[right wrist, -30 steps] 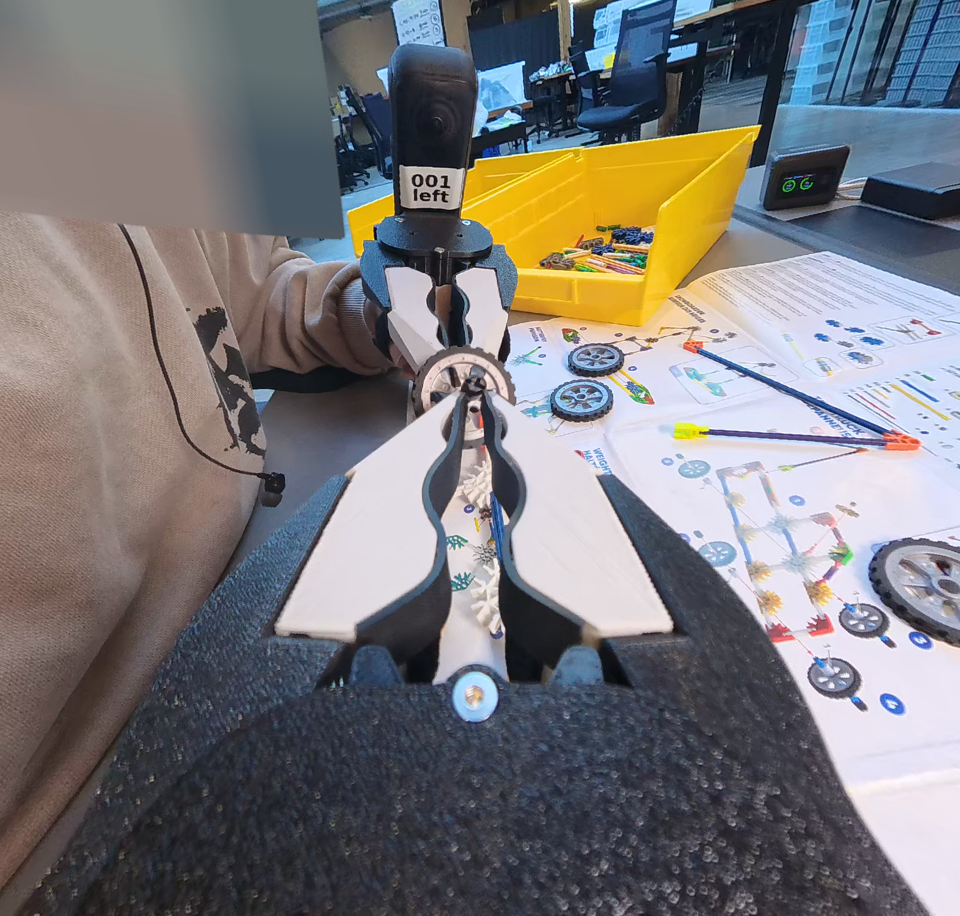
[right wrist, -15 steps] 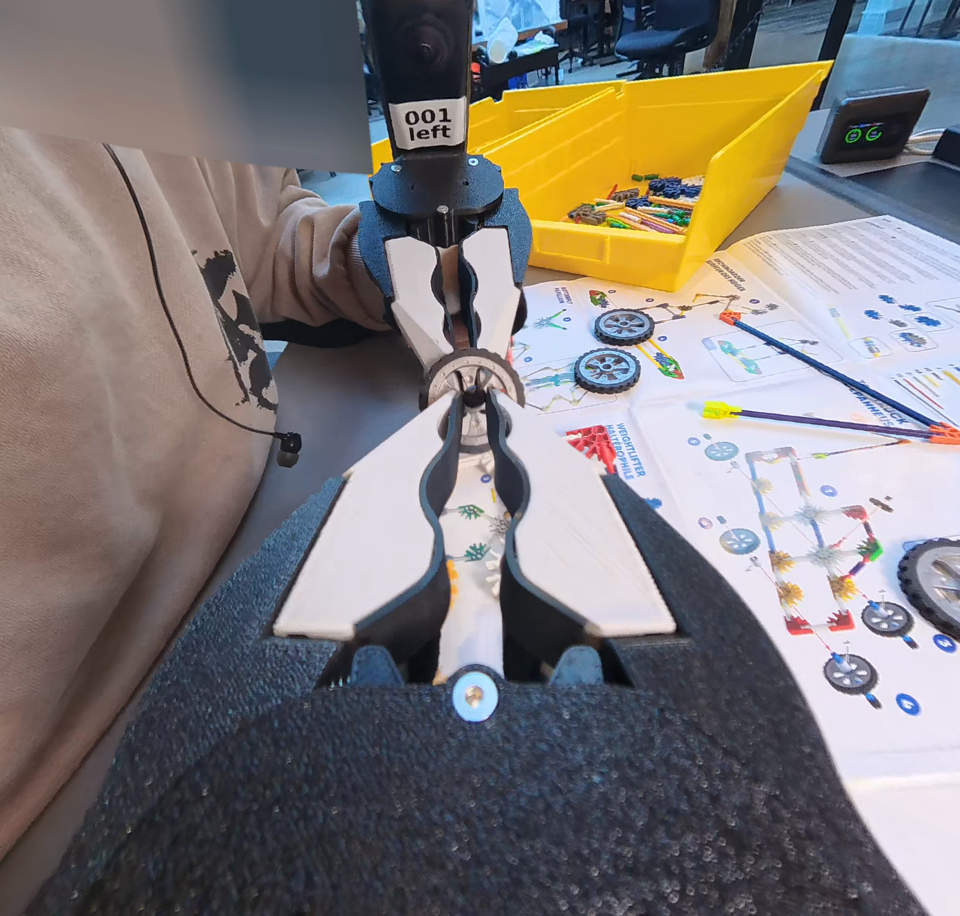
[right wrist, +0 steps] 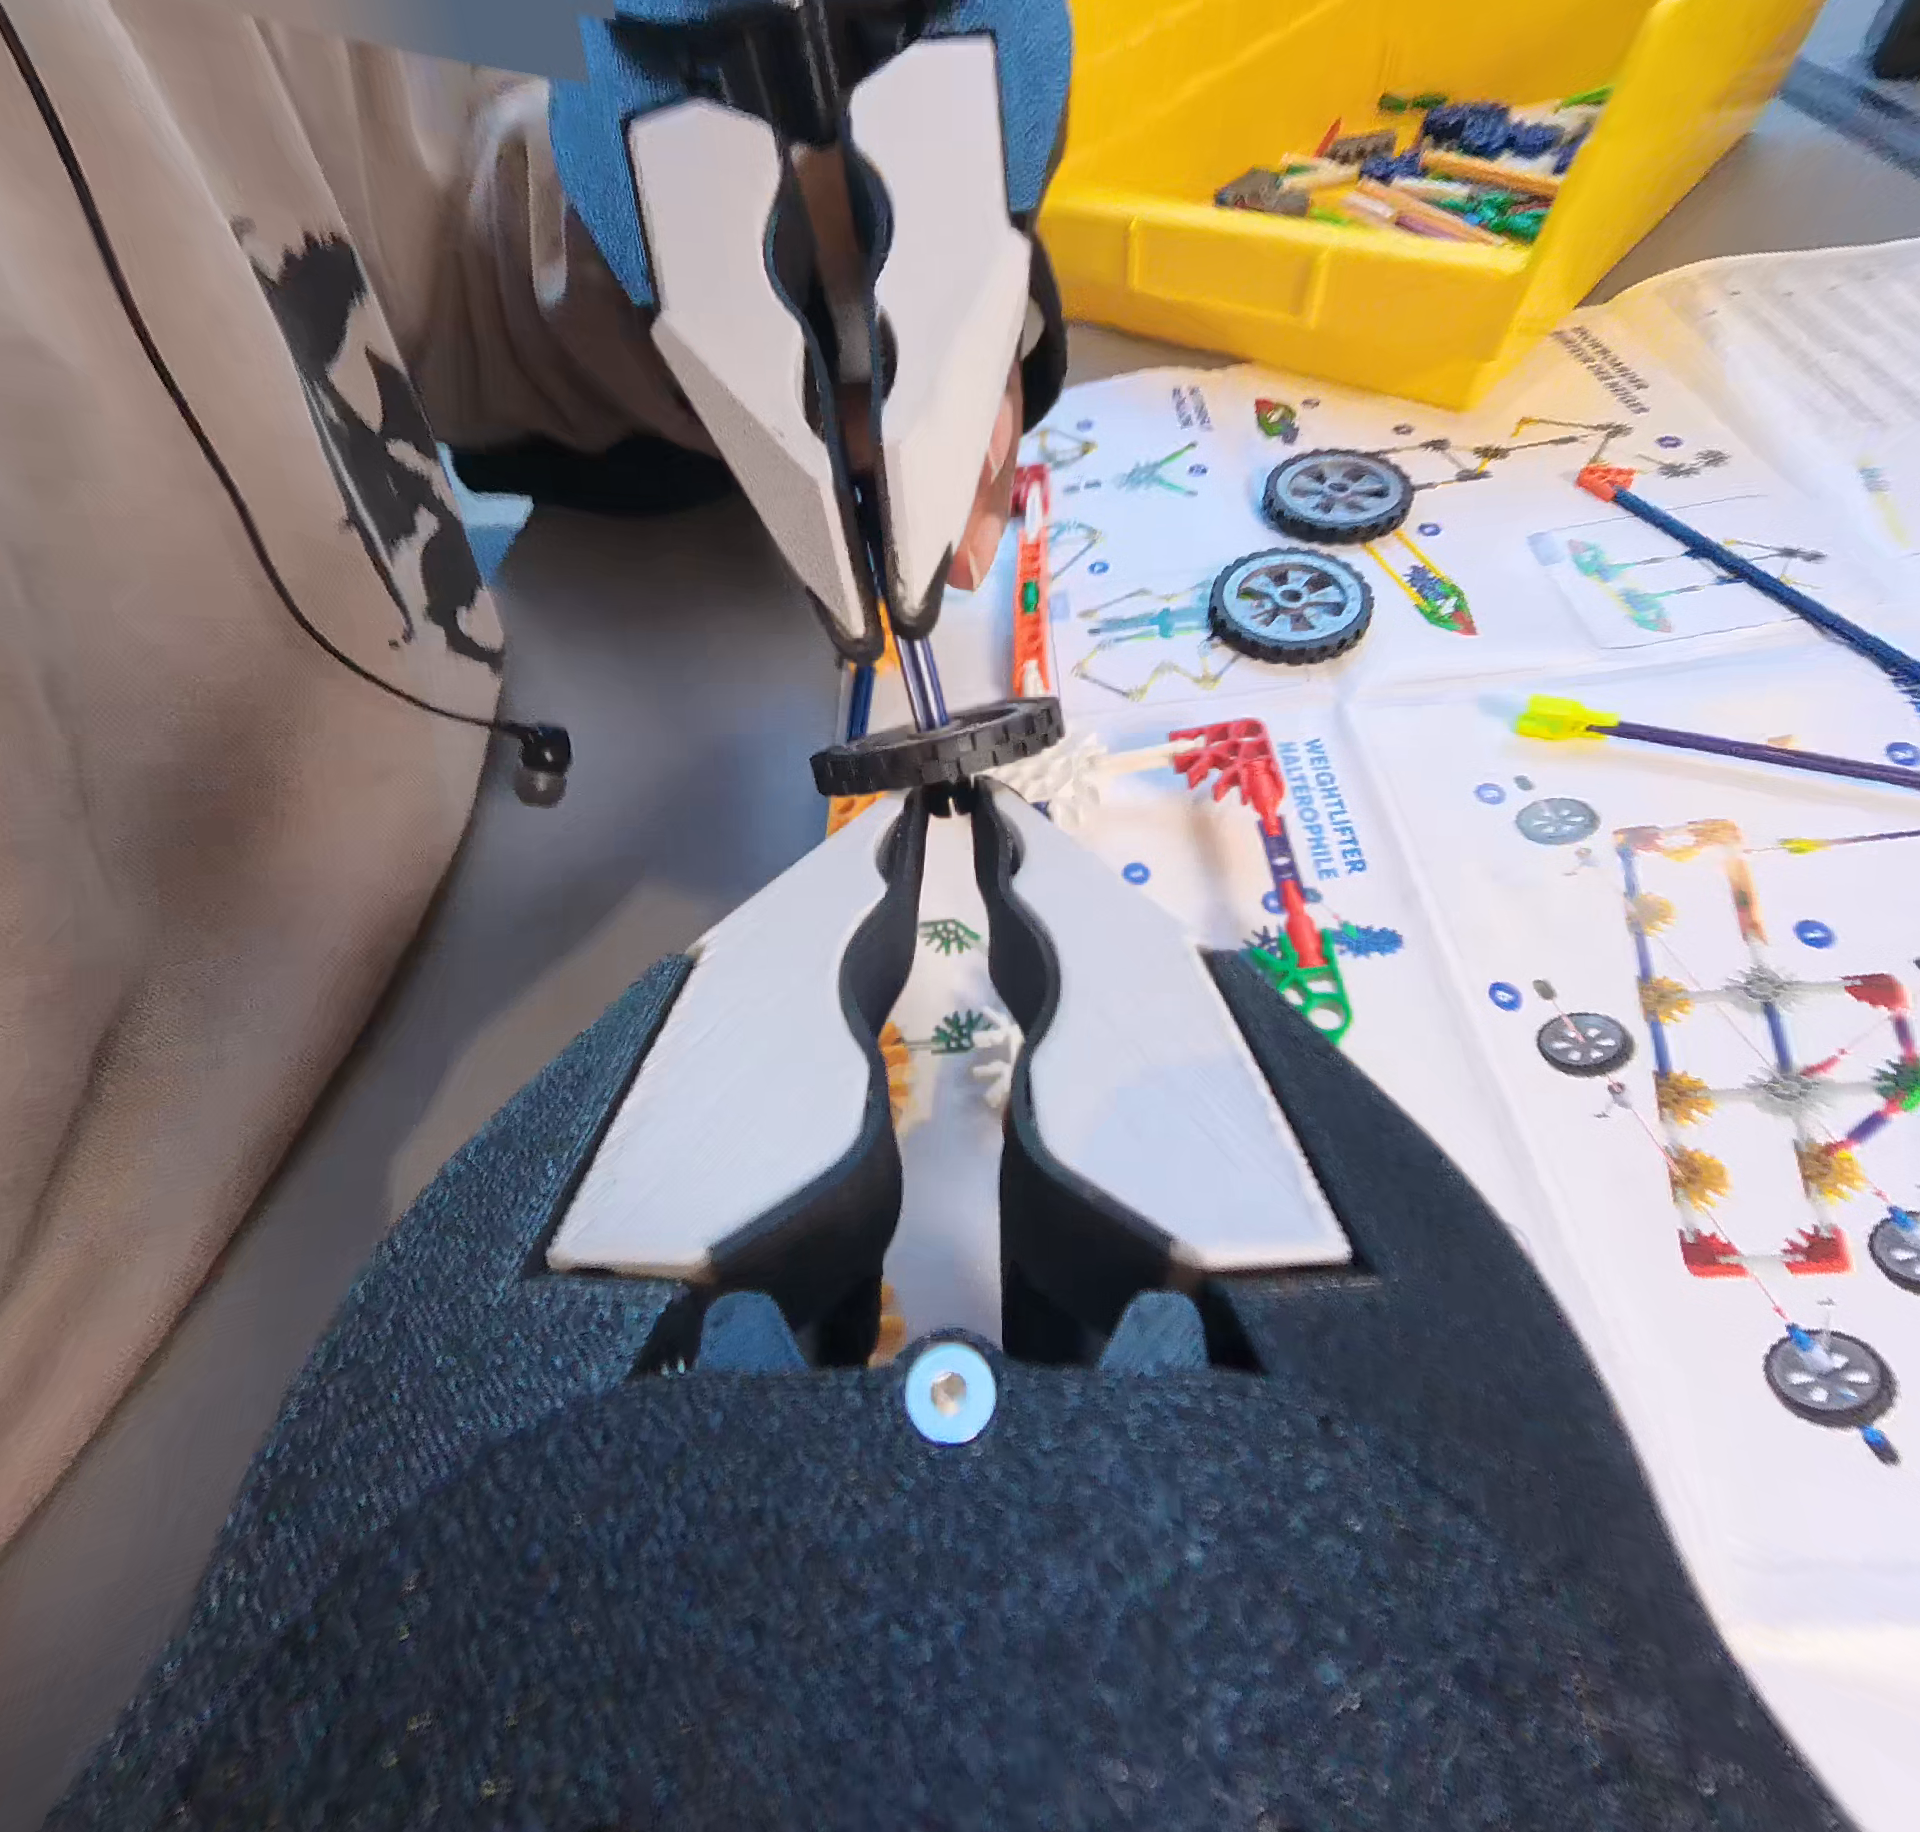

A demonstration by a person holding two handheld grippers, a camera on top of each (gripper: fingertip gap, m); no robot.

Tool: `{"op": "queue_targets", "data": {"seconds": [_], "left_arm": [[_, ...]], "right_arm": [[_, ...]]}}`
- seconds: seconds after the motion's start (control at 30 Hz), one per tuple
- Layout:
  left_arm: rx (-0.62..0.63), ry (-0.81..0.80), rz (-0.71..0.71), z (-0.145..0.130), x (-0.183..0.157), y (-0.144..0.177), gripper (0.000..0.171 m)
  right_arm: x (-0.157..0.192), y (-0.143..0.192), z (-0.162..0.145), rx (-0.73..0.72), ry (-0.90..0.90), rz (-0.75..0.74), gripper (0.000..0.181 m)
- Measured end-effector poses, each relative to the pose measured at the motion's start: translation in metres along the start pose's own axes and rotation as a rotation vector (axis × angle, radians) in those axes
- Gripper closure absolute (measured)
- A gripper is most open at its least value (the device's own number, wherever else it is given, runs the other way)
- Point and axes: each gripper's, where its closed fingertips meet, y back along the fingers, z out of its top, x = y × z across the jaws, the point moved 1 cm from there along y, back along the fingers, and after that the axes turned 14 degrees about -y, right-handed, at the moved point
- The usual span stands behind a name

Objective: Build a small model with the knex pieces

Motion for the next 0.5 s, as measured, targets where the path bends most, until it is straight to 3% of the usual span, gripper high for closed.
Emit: {"op": "queue_targets", "data": {"seconds": [0.27,0.37,0.5], "left_arm": [[-0.047,0.042,0.045,-0.002,0.014,0.007,0.171],[-0.043,0.059,0.020,-0.005,0.011,0.004,0.162],[-0.009,0.055,0.013,-0.012,0.010,0.002,0.167]], "right_arm": [[-0.001,0.019,0.022,-0.130,-0.026,0.005,0.175],[-0.005,0.021,0.018,-0.113,-0.009,-0.024,0.175],[-0.005,0.021,0.017,-0.099,-0.003,-0.025,0.175]]}}
